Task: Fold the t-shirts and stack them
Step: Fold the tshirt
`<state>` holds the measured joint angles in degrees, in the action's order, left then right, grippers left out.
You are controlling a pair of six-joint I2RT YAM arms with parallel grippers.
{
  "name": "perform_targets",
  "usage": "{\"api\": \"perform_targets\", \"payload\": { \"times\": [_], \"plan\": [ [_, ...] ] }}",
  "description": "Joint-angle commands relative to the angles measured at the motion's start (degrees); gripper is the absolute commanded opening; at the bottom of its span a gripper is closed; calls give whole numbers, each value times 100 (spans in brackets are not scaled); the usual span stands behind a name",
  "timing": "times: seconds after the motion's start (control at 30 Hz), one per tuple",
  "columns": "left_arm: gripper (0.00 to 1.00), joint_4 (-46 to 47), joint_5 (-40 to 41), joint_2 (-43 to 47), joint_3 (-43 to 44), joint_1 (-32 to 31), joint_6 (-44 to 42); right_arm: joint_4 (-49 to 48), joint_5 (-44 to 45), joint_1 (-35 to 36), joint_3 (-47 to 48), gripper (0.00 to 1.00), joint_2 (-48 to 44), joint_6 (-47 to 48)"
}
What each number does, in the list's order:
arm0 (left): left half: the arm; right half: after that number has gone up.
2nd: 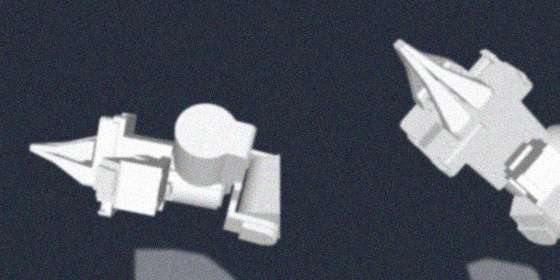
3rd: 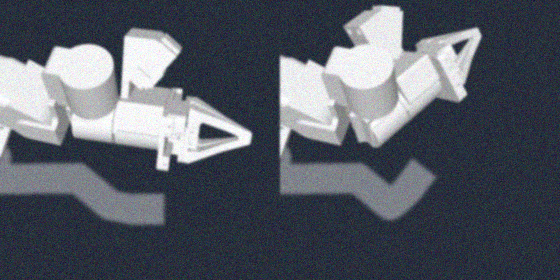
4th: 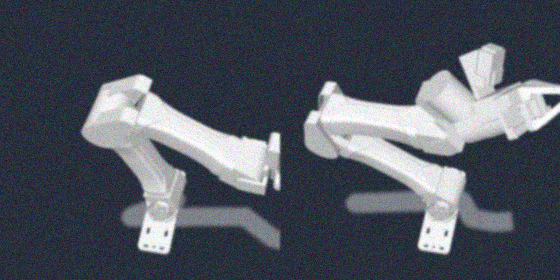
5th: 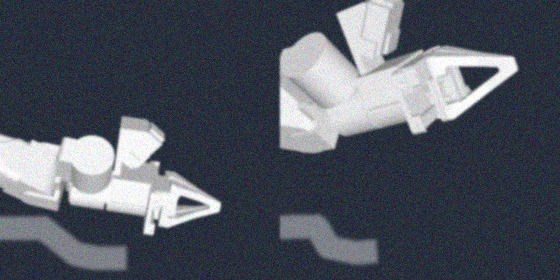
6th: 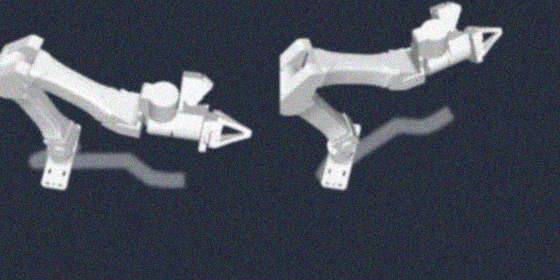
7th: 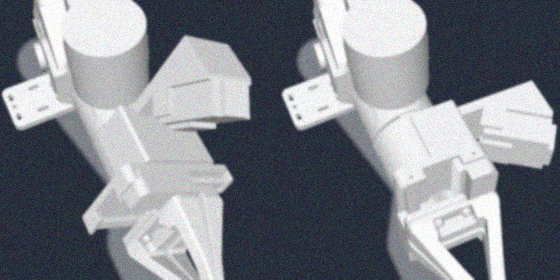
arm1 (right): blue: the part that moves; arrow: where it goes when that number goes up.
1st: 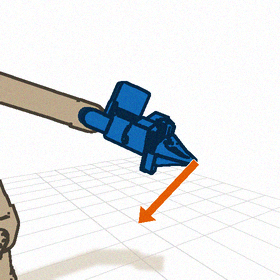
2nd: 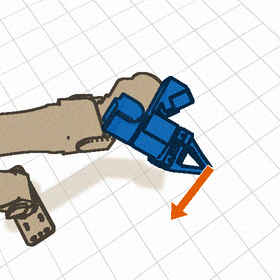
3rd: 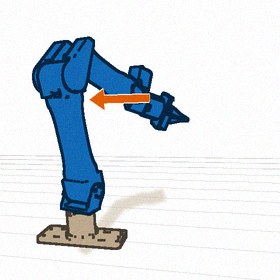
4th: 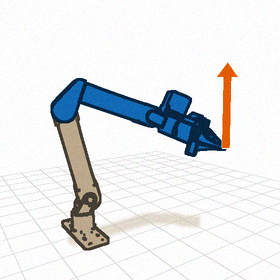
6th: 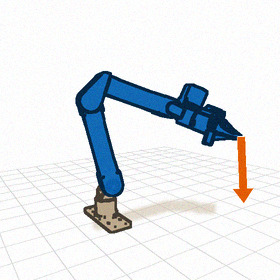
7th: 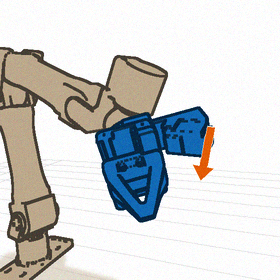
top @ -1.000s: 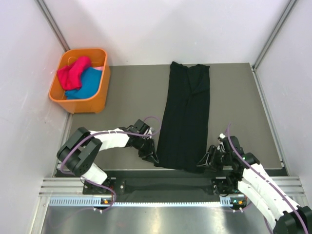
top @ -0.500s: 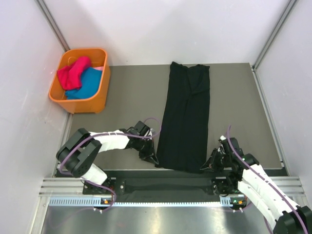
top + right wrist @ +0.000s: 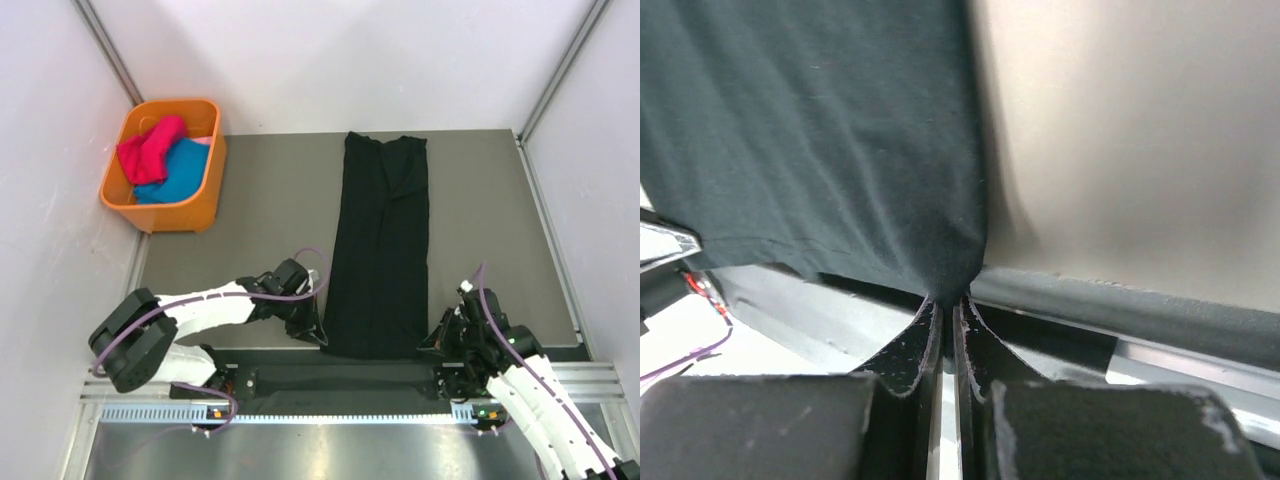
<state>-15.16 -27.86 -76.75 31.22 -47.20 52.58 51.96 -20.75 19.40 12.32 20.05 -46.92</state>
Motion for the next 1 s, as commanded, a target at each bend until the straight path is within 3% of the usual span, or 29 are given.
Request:
{"api": "perform_targets", "payload": {
  "times": [0.0, 0.13, 0.27, 0.47, 0.7, 0.97],
  "plan": [
    [0, -382, 52, 266, 41, -70, 86, 657, 27, 73, 288, 0, -256, -160],
    [0, -637, 166, 424, 427, -70, 112, 561, 361, 82, 805, 0, -108, -248],
    [0, -708, 351, 179, 1191, 113, 25, -89, 598, 55, 1474, 0, 1337, 137],
    [0, -874, 79, -1138, 2992, 1167, -432, -626, 573, -776, 3108, 0, 3614, 1305],
    [0, -1094, -273, -3097, 5276, 1837, -573, -1144, -33, -1667, 5128, 0, 5858, 1993],
    [0, -515, -255, -4075, 6106, 2109, -143, -1206, -245, -1878, 6678, 0, 7758, 2134]
  ]
}}
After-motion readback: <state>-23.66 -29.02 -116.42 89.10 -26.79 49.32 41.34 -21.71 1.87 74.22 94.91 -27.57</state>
